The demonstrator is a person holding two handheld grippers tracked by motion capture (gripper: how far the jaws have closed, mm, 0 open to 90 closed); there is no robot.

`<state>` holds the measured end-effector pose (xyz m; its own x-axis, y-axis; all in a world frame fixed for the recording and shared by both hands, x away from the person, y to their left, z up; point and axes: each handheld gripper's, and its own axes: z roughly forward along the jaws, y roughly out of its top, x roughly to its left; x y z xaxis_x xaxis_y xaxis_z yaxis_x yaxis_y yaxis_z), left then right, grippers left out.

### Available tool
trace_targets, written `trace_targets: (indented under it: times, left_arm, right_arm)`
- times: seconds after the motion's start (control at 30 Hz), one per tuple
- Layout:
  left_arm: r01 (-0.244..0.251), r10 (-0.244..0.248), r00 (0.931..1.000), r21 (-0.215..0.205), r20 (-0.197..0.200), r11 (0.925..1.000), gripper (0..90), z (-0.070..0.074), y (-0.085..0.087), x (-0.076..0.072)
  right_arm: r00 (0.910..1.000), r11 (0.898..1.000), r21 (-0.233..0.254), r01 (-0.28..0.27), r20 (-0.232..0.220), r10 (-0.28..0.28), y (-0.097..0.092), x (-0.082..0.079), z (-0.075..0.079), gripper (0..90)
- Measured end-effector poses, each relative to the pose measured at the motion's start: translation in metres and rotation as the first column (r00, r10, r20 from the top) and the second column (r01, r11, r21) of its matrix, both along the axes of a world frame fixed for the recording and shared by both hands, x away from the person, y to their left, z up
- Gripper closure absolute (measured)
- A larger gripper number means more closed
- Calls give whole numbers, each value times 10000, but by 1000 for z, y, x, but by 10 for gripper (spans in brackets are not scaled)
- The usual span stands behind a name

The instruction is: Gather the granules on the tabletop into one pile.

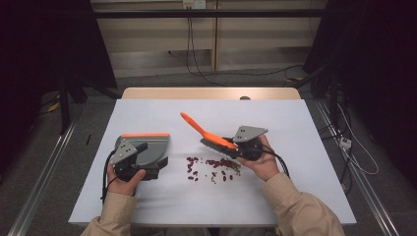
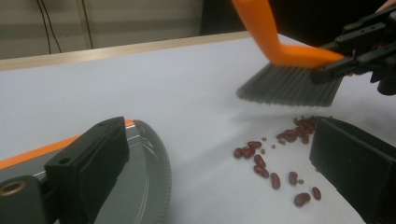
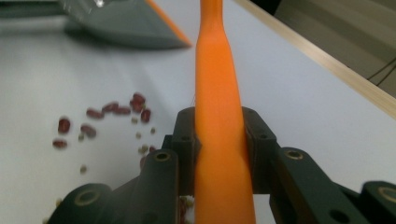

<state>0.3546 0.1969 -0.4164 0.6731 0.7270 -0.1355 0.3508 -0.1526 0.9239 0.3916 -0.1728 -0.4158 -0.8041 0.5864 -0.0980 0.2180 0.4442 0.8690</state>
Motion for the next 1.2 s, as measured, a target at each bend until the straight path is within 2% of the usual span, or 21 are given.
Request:
trace_targets:
  times: [0.1,0.23,0.3,0.4,0.53,0.67,0.77,0.8,1.0,1.1,1.2]
  left_arm:
    - [2,-2,10000,9,48,10000,45,1,1,0]
    - [-16,16,10000,-71,94,10000,45,2,1,-1]
    - [-30,31,10000,-75,80,10000,44,2,2,-1]
    - [-43,44,9999,-114,90,9999,45,2,2,-1]
    - [-14,15,9999,-58,106,10000,45,2,2,-1]
    - [0,1,9999,-81,120,10000,44,2,2,-1]
    - [-32,33,9999,-118,119,9999,45,2,2,-1]
    - [-30,32,9999,-127,120,9999,44,3,2,-1]
    - [-11,13,9999,-123,153,9999,45,3,2,-2]
    - [-20,21,9999,-71,162,10000,45,3,3,-1]
    - [-39,41,9998,-108,177,9999,45,4,2,-2]
  right_arm:
    - [9985,9973,586,454,-341,-434,4,0,7,709]
    - [9935,9863,1331,970,-721,-879,16,-2,12,709]
    - [9892,9767,1772,1213,-1028,-1042,22,-3,12,709]
    - [9828,9645,2187,1480,-1412,-1188,32,-4,12,709]
    - [9664,9405,2829,1882,-2240,-1260,45,-6,9,709]
    - [9526,9236,3156,2176,-2746,-1306,57,-12,7,709]
    - [9491,9200,3254,2185,-2901,-1227,64,-15,6,709]
    - [9463,9148,3354,2250,-2989,-1231,67,-16,5,709]
    - [9396,9145,3344,2277,-3220,-1162,81,-19,-2,709]
    - [9294,9071,3406,2473,-3482,-1226,86,-22,-4,709]
    - [9273,9041,3443,2532,-3526,-1254,93,-25,-5,709]
